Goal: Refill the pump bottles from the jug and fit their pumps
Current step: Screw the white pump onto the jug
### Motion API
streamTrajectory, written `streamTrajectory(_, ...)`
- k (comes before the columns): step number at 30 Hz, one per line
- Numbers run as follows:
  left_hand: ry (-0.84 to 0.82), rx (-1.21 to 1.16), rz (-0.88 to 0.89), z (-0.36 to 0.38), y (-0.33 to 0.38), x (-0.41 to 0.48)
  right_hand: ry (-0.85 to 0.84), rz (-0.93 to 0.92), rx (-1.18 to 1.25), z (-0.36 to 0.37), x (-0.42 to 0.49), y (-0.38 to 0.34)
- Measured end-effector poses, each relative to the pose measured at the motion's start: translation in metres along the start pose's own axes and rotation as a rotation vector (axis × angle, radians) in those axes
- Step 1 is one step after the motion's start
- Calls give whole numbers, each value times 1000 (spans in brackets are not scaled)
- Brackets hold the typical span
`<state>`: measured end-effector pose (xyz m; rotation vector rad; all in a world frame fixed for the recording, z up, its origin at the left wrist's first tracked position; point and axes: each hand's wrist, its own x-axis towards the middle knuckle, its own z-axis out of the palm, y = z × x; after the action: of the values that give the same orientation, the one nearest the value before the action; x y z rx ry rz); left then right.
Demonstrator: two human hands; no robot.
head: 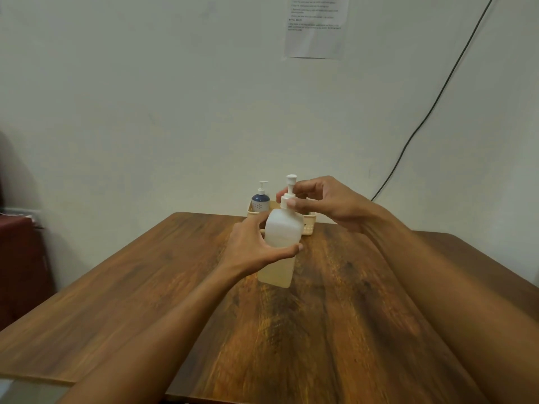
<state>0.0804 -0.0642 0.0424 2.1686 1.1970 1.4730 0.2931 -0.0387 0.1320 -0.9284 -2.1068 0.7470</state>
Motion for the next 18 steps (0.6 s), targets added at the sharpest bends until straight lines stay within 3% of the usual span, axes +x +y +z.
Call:
streamTrajectory(7,-7,-2,9,2,6,-2,326,-67,-79,29,1,10)
streamTrajectory(10,-8,3,8,2,9,-2,233,4,-76,29,-1,5)
streamTrajectory(14,0,9,-9,1,7,0,43,-2,121,6,-5,0)
streamTrajectory(18,10,17,-1,2,5,0,47,-10,-24,-2,-3,1)
